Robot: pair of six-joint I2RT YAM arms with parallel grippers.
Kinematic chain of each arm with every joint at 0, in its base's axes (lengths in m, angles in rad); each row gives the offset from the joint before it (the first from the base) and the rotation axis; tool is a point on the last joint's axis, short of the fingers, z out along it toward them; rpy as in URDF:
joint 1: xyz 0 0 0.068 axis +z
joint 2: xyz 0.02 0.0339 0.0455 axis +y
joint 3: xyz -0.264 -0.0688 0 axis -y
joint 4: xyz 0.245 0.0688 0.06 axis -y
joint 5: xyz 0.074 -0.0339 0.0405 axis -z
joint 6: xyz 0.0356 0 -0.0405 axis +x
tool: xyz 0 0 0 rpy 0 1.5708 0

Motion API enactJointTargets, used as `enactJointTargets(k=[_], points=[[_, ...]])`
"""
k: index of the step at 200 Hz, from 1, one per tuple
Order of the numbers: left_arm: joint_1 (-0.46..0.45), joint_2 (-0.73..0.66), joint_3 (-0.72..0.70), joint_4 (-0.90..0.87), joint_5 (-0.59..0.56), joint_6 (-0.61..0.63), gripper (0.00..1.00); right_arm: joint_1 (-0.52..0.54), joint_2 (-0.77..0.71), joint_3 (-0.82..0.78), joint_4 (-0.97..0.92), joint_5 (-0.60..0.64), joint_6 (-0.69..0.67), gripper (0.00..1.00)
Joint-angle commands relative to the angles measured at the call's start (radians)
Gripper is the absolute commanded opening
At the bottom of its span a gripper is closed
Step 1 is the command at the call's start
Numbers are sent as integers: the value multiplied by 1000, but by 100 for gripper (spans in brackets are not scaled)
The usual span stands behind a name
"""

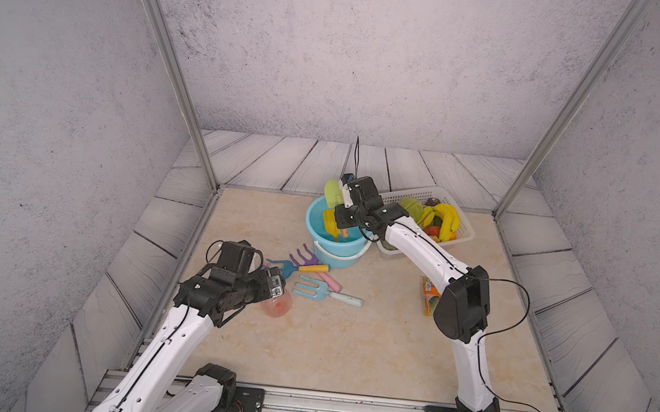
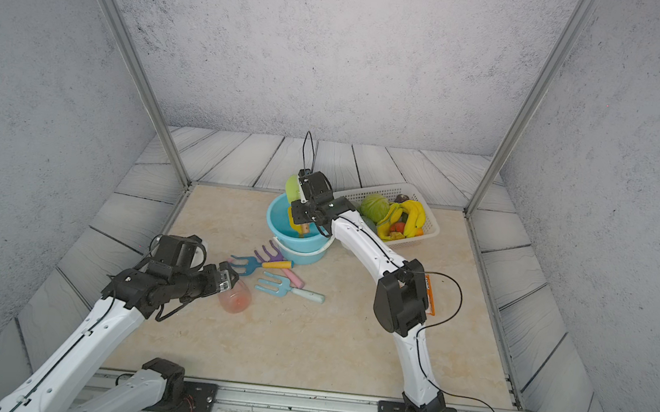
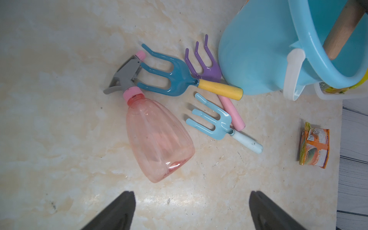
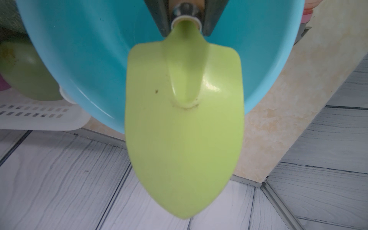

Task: Organize the gardening tools
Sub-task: Pick up the gardening tool from the center of the board, then place the gardening tool in the container.

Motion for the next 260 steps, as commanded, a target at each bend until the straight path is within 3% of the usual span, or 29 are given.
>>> enactJointTargets(k=[1,109,191,260], points=[[-4,4,16,-5,-16,15,96,-7,51,18,54,-33,-16,16],[-4,22,25,7,-31,26,96,-7,59,-68,123,-38,-9,26],[-4,30,34,5,-35,29,96,-7,30,-70,117,-20,-17,44],[-4,32,70,-20,-31,40,96,-7,-108,-52,23,10,-26,49]])
